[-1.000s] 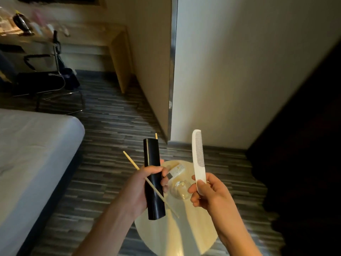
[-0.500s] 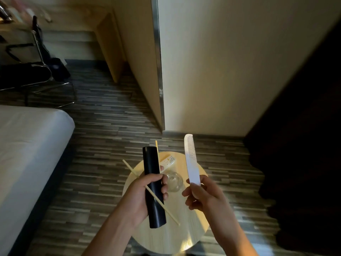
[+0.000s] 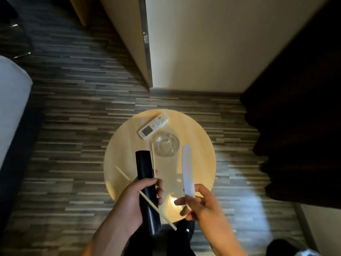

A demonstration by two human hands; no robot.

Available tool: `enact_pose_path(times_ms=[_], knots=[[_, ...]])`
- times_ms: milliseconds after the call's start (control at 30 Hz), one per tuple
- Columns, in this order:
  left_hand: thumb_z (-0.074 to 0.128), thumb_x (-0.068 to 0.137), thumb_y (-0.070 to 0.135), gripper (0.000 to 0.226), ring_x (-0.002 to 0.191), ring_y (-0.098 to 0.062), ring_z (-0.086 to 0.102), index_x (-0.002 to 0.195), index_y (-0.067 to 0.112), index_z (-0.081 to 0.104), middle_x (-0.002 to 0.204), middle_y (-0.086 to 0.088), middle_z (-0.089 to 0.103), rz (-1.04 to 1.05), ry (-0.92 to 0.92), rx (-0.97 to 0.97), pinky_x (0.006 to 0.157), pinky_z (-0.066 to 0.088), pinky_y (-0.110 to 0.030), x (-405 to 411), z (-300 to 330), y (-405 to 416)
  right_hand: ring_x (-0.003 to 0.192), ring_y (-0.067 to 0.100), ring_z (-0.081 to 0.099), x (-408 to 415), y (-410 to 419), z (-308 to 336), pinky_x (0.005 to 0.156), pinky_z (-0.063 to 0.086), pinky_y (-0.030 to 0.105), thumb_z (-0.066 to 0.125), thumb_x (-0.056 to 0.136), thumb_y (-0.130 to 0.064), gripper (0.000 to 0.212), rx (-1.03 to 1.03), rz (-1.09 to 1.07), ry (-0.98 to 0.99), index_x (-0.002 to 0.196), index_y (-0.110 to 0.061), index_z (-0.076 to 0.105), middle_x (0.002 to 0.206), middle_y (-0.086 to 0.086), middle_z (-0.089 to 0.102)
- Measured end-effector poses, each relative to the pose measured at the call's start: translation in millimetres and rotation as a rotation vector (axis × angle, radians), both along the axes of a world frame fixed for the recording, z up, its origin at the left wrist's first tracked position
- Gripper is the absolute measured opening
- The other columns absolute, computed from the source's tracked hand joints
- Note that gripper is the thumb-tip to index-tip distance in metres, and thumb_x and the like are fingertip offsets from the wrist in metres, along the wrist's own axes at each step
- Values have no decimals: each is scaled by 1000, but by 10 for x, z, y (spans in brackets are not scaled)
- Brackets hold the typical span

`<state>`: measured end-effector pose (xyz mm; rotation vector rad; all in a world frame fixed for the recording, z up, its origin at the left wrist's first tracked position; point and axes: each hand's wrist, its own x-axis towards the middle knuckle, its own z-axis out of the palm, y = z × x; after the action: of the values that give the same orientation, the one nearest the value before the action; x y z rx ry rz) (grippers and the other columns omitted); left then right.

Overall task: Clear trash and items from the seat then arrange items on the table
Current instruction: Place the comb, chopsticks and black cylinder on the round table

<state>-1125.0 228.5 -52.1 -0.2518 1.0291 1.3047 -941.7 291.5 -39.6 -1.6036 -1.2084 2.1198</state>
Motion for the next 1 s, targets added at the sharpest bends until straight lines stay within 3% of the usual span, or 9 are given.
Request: enact_pose_path(times_ms=[133,367,600,733,833,933,1000], knots=[[67,78,4,39,64,-25,54,117,4,62,82,-16,60,-24,-32,-63,61,44,-36,96,-588,-100,62,15,63,25,-150,-561,60,47,26,53,101,-2,11,-72,-6,-75,110,-1,59,91,19,77],[67,79,7,39,64,-24,54,118,4,64,83,-14,59,-80,-77,-202,58,44,-35,225,-1243,-335,65,13,64,8,-216,-1305,61,48,23,51,101,-4,12,-170,-56,-139,109,-8,59,95,9,79],[63,83,6,24,61,-23,54,106,5,70,80,-14,59,-123,-48,-269,55,45,-34,226,-1314,-411,63,14,63,-29,-127,-1684,58,47,23,47,106,-12,18,-201,-106,-172,117,-1,55,103,18,77],[65,80,6,32,61,-24,54,111,5,65,79,-14,59,-103,-38,-270,57,43,-36,155,-1262,-288,67,19,59,-28,-64,-1727,58,42,26,42,108,-15,27,-193,-158,-166,123,6,49,101,26,73],[66,79,7,38,62,-24,55,117,5,63,81,-14,60,-110,1,-247,56,45,-35,87,-1252,-194,73,24,55,-12,1,-1759,58,40,26,40,109,-13,29,-161,-160,-161,124,12,45,95,24,68],[66,78,8,41,61,-24,56,119,5,62,80,-14,60,-101,-7,-239,57,45,-34,42,-1277,-129,78,27,57,11,51,-1824,62,46,29,40,108,-11,24,-123,-136,-202,118,9,49,95,26,68],[65,80,7,37,62,-23,56,117,6,63,80,-13,61,-90,-21,-246,59,44,-34,30,-1299,-104,77,28,60,33,79,-1866,65,50,33,43,107,-13,18,-122,-162,-229,102,3,51,90,28,65]])
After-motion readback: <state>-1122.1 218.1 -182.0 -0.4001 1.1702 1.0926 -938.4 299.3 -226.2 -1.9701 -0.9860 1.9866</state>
